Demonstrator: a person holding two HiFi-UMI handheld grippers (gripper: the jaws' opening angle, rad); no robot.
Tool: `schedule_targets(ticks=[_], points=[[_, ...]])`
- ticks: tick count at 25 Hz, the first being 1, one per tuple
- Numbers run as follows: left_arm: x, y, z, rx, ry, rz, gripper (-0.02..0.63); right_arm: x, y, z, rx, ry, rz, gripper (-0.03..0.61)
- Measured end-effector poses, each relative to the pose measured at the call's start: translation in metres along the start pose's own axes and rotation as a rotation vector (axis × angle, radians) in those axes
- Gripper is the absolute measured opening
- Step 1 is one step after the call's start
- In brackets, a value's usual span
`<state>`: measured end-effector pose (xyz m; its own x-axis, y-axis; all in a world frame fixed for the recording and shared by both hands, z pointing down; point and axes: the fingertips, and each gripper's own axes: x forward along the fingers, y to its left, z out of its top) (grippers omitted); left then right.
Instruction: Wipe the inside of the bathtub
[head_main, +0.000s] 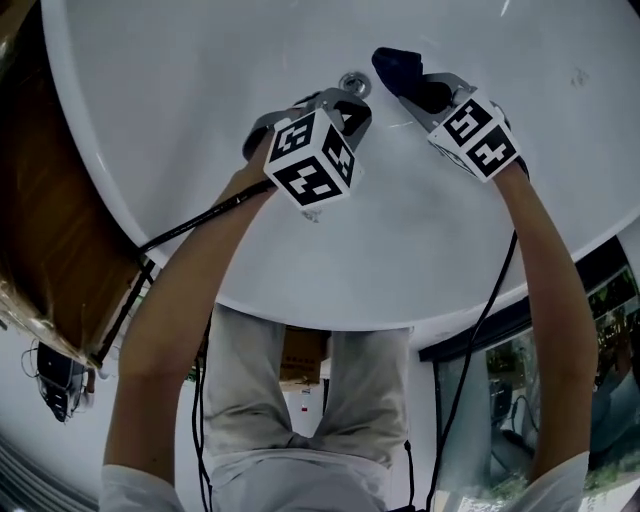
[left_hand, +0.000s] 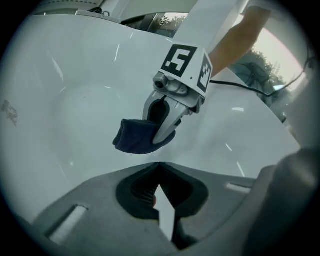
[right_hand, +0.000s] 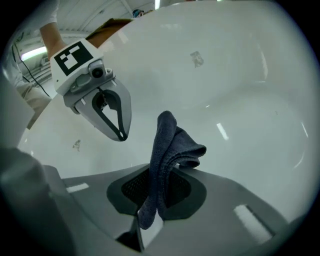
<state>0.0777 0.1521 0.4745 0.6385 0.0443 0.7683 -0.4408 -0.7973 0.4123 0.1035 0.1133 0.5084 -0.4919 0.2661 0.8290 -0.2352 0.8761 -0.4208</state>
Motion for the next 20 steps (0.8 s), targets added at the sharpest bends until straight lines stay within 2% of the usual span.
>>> schedule_targets(ticks=[3, 7, 13, 15, 20], points=[[0.018, -0.004, -0.014, 0.043, 0.052, -0.029, 0.000, 0.018, 0.002, -0.028, -0.083, 0.143, 0.056, 0.057], [0.036, -0.011, -0.026, 0.080, 0.093, -0.051, 0.000, 0.029, 0.003, -0.059, -0.274, 0.317, 0.143, 0.055], [0.046, -0.018, -0.047, 0.144, 0.167, -0.072, 0.000, 0.037, 0.010, -0.081, -0.492, 0.421, 0.259, 0.055], [0.049, -0.021, -0.047, 0.131, 0.167, -0.077, 0.000, 0.037, 0.013, -0.091, -0.549, 0.453, 0.297, 0.056], [0.060, -0.029, -0.043, 0.140, 0.159, -0.088, 0.000, 0.049, 0.024, -0.114, -0.603, 0.500, 0.369, 0.055]])
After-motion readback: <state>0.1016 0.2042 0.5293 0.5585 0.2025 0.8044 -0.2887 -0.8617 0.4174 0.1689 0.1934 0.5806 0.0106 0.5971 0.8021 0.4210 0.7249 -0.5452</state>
